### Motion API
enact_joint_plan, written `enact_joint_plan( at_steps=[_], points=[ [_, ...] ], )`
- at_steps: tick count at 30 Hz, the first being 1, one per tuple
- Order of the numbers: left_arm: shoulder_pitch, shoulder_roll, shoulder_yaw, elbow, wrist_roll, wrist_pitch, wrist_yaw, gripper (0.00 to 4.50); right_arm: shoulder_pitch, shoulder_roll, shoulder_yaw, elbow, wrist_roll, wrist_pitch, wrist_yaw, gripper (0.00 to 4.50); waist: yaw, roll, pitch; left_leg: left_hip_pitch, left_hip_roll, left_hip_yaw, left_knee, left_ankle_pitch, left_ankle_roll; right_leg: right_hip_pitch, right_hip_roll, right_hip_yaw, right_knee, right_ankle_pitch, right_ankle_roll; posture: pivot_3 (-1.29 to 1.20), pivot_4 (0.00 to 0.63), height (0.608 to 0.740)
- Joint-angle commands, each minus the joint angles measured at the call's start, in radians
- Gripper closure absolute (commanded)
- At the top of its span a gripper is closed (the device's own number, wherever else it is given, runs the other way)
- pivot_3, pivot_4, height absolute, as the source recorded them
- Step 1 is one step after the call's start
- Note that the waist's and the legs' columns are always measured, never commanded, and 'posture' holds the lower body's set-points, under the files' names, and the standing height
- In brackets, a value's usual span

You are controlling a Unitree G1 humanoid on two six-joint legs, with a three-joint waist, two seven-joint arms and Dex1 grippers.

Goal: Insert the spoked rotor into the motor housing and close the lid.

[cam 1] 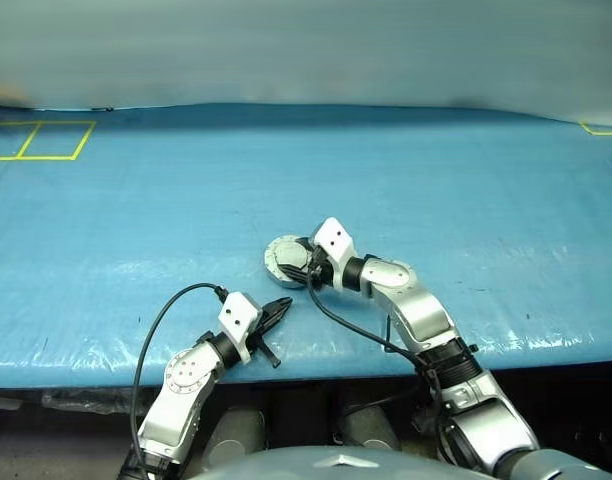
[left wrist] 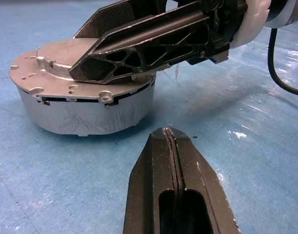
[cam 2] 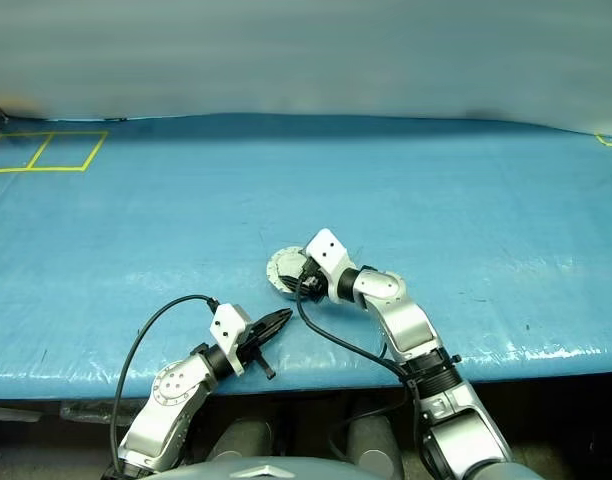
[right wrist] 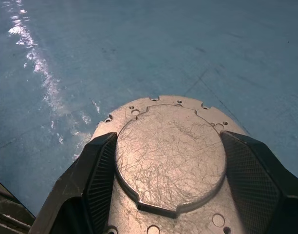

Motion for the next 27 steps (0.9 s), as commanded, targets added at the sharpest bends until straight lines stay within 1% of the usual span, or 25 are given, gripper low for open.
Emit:
enact_joint_plan(
  at_steps=[1, 8, 12, 16, 19, 23, 27],
  points=[
    [-0.006, -0.002, 0.000, -0.013, -0.003, -0.020, 0.000, 4.50, -0.002, -0.017, 0.019, 0.018, -0.020, -0.003, 0.019, 1.49, 0.000, 0.000, 0.000, 0.000, 0.000, 0.000, 0.000, 0.000, 0.000, 0.000, 0.000, 0.000, 0.000, 0.000, 0.000, 0.00, 0.150, 0.740],
    [-0.003, -0.006, -0.003, -0.016, -0.002, -0.020, 0.002, 4.50, -0.041, -0.028, 0.012, 0.035, -0.011, 0.007, 0.047, 1.49, 0.000, 0.000, 0.000, 0.000, 0.000, 0.000, 0.000, 0.000, 0.000, 0.000, 0.000, 0.000, 0.000, 0.000, 0.000, 0.00, 0.150, 0.740],
    [-0.001, -0.008, -0.002, -0.016, -0.002, -0.020, 0.005, 4.50, -0.029, -0.029, 0.028, 0.068, -0.028, -0.059, 0.057, 1.49, 0.000, 0.000, 0.000, 0.000, 0.000, 0.000, 0.000, 0.000, 0.000, 0.000, 0.000, 0.000, 0.000, 0.000, 0.000, 0.00, 0.150, 0.740],
    [0.002, -0.008, -0.002, -0.017, -0.002, -0.019, 0.005, 4.50, -0.023, -0.060, 0.067, 0.107, -0.066, -0.129, 0.093, 1.49, 0.000, 0.000, 0.000, 0.000, 0.000, 0.000, 0.000, 0.000, 0.000, 0.000, 0.000, 0.000, 0.000, 0.000, 0.000, 0.00, 0.150, 0.740],
    [0.003, -0.006, -0.002, -0.018, -0.002, -0.017, 0.004, 4.50, -0.027, -0.067, 0.068, 0.121, -0.070, -0.141, 0.102, 1.49, 0.000, 0.000, 0.000, 0.001, 0.000, 0.000, 0.000, 0.000, 0.000, 0.001, 0.000, 0.000, 0.000, 0.000, 0.000, 0.00, 0.150, 0.740],
    [0.002, -0.005, -0.002, -0.019, -0.002, -0.017, 0.002, 4.50, -0.039, -0.052, 0.048, 0.151, -0.068, -0.106, 0.066, 1.49, 0.000, 0.000, 0.000, 0.001, 0.000, 0.000, 0.000, 0.000, 0.000, 0.001, 0.000, 0.000, 0.000, 0.000, 0.000, 0.00, 0.150, 0.740],
    [-0.001, -0.003, -0.002, -0.021, -0.001, -0.016, 0.002, 4.50, -0.039, -0.031, 0.029, 0.183, -0.074, -0.009, 0.012, 1.49, 0.000, 0.001, -0.001, 0.003, 0.001, 0.000, 0.000, -0.001, 0.002, 0.001, 0.000, 0.000, 0.000, 0.001, -0.001, 0.00, 0.150, 0.740]
  ],
)
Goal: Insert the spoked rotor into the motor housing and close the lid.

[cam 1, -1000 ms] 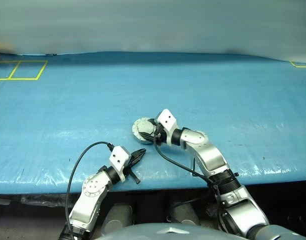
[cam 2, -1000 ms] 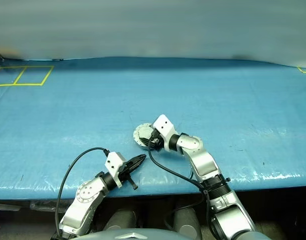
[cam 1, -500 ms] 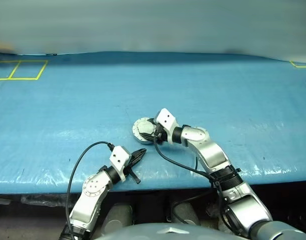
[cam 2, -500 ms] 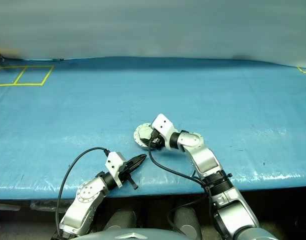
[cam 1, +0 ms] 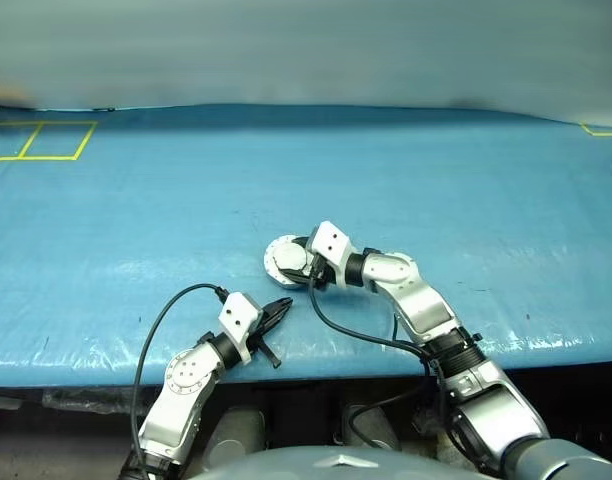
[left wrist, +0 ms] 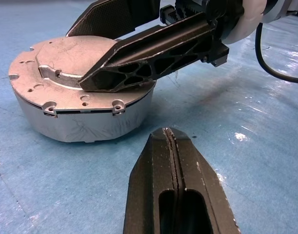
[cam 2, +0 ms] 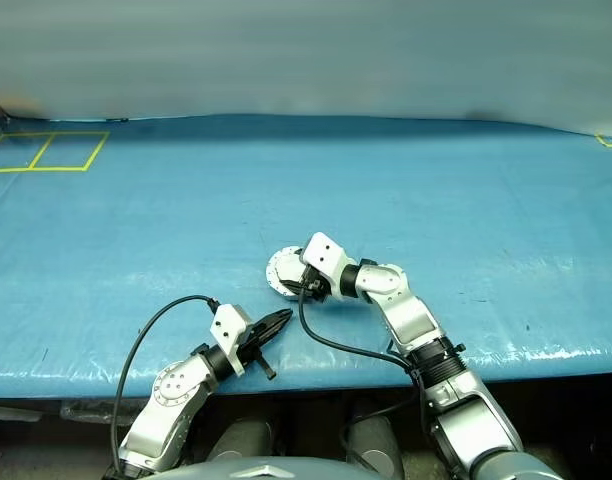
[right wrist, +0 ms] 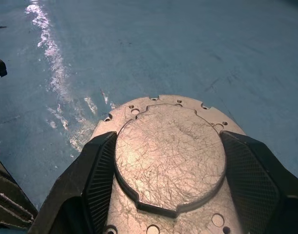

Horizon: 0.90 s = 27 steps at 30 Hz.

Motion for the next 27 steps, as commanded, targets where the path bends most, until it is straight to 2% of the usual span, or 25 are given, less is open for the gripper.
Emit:
enact_joint_plan(
  at_steps=[1, 8, 16, 22, 27],
  points=[
    [-0.004, 0.001, 0.000, -0.022, -0.003, -0.016, 0.000, 4.50, 0.023, -0.010, 0.013, 0.075, -0.054, 0.101, -0.051, 1.49, 0.001, 0.000, -0.001, 0.001, 0.000, 0.000, 0.000, 0.000, 0.000, 0.000, 0.000, 0.000, 0.000, 0.000, 0.000, 0.00, 0.150, 0.740],
    [-0.006, 0.003, 0.001, -0.024, -0.005, -0.011, 0.000, 4.50, 0.043, 0.003, 0.019, 0.054, -0.051, 0.200, -0.099, 1.49, 0.004, 0.003, -0.006, 0.015, 0.001, -0.001, 0.000, 0.001, 0.001, 0.013, -0.002, 0.000, -0.001, -0.004, 0.001, 0.00, 0.150, 0.740],
    [-0.035, -0.010, 0.026, -0.051, -0.013, 0.027, 0.036, 4.50, 0.110, 0.035, 0.016, -0.054, -0.019, 0.267, -0.135, 1.49, 0.007, 0.004, -0.010, 0.015, 0.000, -0.002, -0.002, 0.001, 0.002, 0.013, 0.000, -0.001, -0.001, -0.002, 0.005, 0.00, 0.150, 0.740],
    [-0.126, -0.039, 0.149, -0.138, -0.145, 0.187, 0.107, 4.50, 0.156, 0.050, 0.008, -0.135, -0.003, 0.300, -0.165, 1.49, 0.009, 0.003, -0.010, 0.012, 0.000, -0.003, -0.003, 0.000, 0.002, 0.011, -0.001, -0.001, -0.003, -0.002, 0.005, 0.00, 0.150, 0.740],
    [-0.262, -0.003, 0.259, -0.179, -0.307, 0.511, 0.166, 4.50, 0.182, 0.064, -0.004, -0.120, 0.009, 0.222, -0.161, 1.49, 0.008, 0.003, -0.010, 0.012, 0.000, -0.003, -0.004, 0.000, 0.002, 0.010, 0.001, -0.001, -0.004, -0.003, 0.005, 0.00, 0.150, 0.740]
  ],
)
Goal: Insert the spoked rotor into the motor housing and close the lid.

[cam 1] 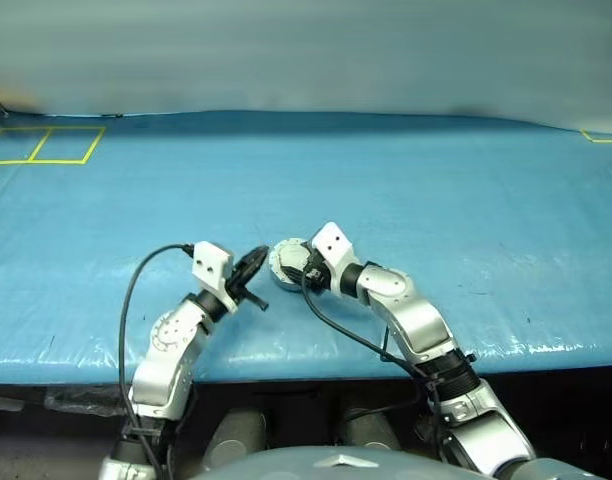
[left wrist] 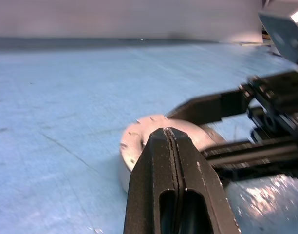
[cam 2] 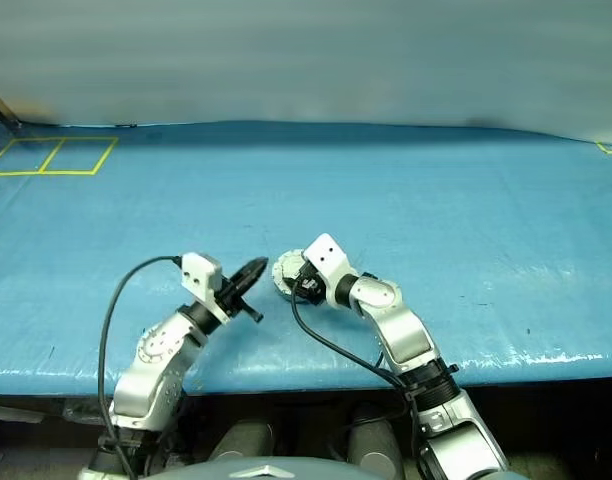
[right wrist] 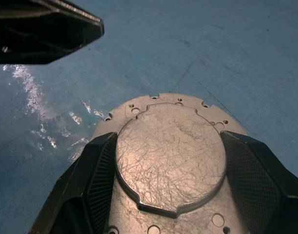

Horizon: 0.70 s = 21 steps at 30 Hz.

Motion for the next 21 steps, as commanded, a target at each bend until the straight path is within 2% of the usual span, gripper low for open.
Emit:
enact_joint_plan(
  at_steps=[1, 3, 8, 12, 21],
  points=[
    [-0.087, 0.035, 0.065, -0.058, -0.152, 0.264, 0.026, 4.50, 0.056, 0.000, 0.025, 0.079, -0.005, -0.015, 0.011, 1.49, -0.002, -0.001, 0.000, 0.000, 0.000, 0.000, 0.000, 0.000, 0.000, 0.000, 0.000, 0.000, 0.000, 0.000, 0.000, 0.00, 0.150, 0.740],
    [-0.136, 0.053, 0.080, -0.055, -0.222, 0.371, 0.008, 4.50, 0.062, 0.003, 0.031, 0.099, -0.016, -0.038, 0.008, 1.49, -0.006, -0.001, 0.000, 0.000, 0.000, 0.000, 0.000, -0.001, 0.000, 0.000, 0.001, 0.000, 0.000, -0.001, 0.002, 0.00, 0.150, 0.740],
    [-0.236, 0.101, 0.073, 0.012, -0.280, 0.552, -0.025, 4.50, 0.069, 0.003, 0.045, 0.113, -0.031, -0.061, 0.004, 1.49, -0.009, -0.002, 0.000, 0.001, -0.001, 0.000, 0.000, 0.001, -0.003, 0.001, 0.000, 0.000, -0.001, 0.000, 0.001, 0.00, 0.150, 0.740],
    [-0.276, 0.122, 0.039, 0.052, -0.236, 0.574, -0.026, 4.50, 0.068, 0.004, 0.040, 0.105, -0.031, -0.061, 0.001, 1.49, -0.009, -0.002, 0.000, 0.001, -0.001, 0.000, -0.001, 0.001, -0.005, 0.001, 0.001, 0.001, 0.000, 0.000, -0.001, 0.00, 0.150, 0.740],
    [-0.294, 0.096, -0.003, 0.130, -0.151, 0.576, 0.014, 4.50, 0.072, -0.001, 0.049, 0.102, -0.039, -0.055, 0.003, 1.49, -0.008, -0.002, 0.000, 0.001, -0.001, 0.000, -0.002, 0.001, -0.006, 0.000, 0.000, 0.002, -0.001, 0.000, -0.002, 0.00, 0.150, 0.740]
  ],
)
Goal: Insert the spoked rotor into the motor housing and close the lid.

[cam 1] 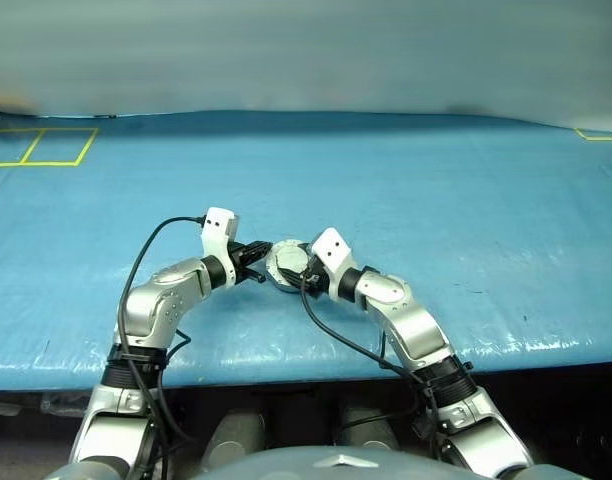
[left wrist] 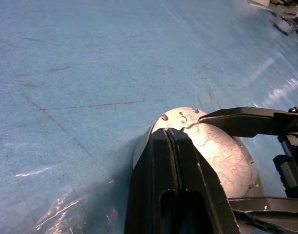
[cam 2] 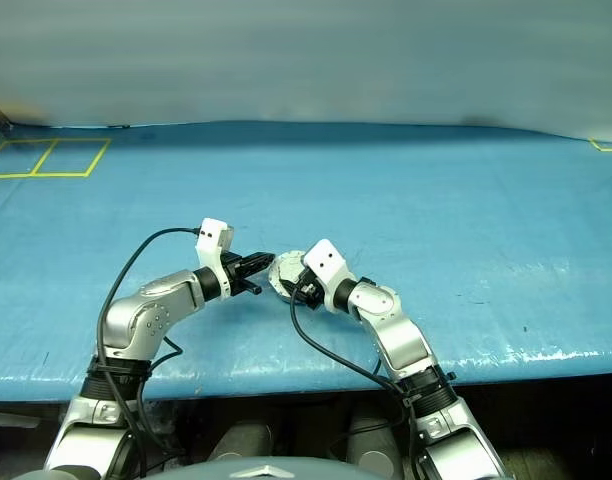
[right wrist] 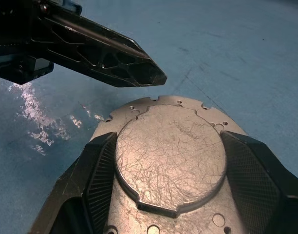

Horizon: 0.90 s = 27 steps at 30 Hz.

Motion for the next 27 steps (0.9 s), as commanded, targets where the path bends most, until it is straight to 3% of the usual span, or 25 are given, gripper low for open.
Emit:
enact_joint_plan(
  at_steps=[1, 7, 15, 24, 27],
  points=[
    [-0.007, -0.009, -0.013, -0.004, 0.014, 0.010, -0.002, 4.50, 0.043, -0.015, 0.041, 0.067, -0.028, 0.055, 0.006, 1.49, 0.000, 0.000, 0.000, 0.000, 0.000, 0.000, 0.000, 0.000, 0.000, 0.000, 0.000, 0.000, 0.000, 0.000, 0.000, 0.00, 0.150, 0.740],
    [0.005, -0.011, -0.038, -0.011, 0.030, 0.020, -0.020, 4.50, 0.043, -0.016, 0.044, 0.064, -0.031, 0.062, 0.007, 1.49, 0.000, -0.001, 0.000, 0.000, 0.000, 0.000, 0.000, 0.000, 0.000, 0.000, -0.001, 0.000, 0.000, 0.000, 0.000, 0.00, 0.150, 0.740],
    [0.034, 0.064, -0.180, -0.082, 0.088, 0.024, -0.117, 4.50, 0.046, -0.018, 0.046, 0.061, -0.033, 0.067, 0.005, 1.49, 0.001, -0.001, -0.002, 0.000, 0.000, -0.001, -0.001, 0.000, 0.000, 0.000, -0.001, 0.000, -0.001, 0.000, 0.000, 0.00, 0.150, 0.740],
    [0.039, 0.046, -0.178, -0.059, 0.133, 0.022, -0.104, 4.50, 0.048, -0.009, 0.035, 0.060, -0.031, 0.072, -0.012, 1.49, 0.004, -0.001, -0.004, 0.001, 0.000, -0.003, -0.001, -0.003, 0.003, 0.003, -0.003, -0.002, -0.003, -0.003, 0.004, 0.00, 0.150, 0.740],
    [0.037, 0.038, -0.174, -0.048, 0.142, 0.014, -0.105, 4.50, 0.045, -0.005, 0.028, 0.057, -0.032, 0.081, -0.026, 0.52, 0.006, -0.001, -0.004, 0.001, 0.000, -0.003, -0.001, -0.003, 0.003, 0.003, -0.003, -0.002, -0.004, -0.003, 0.004, 0.00, 0.150, 0.740]
  ],
)
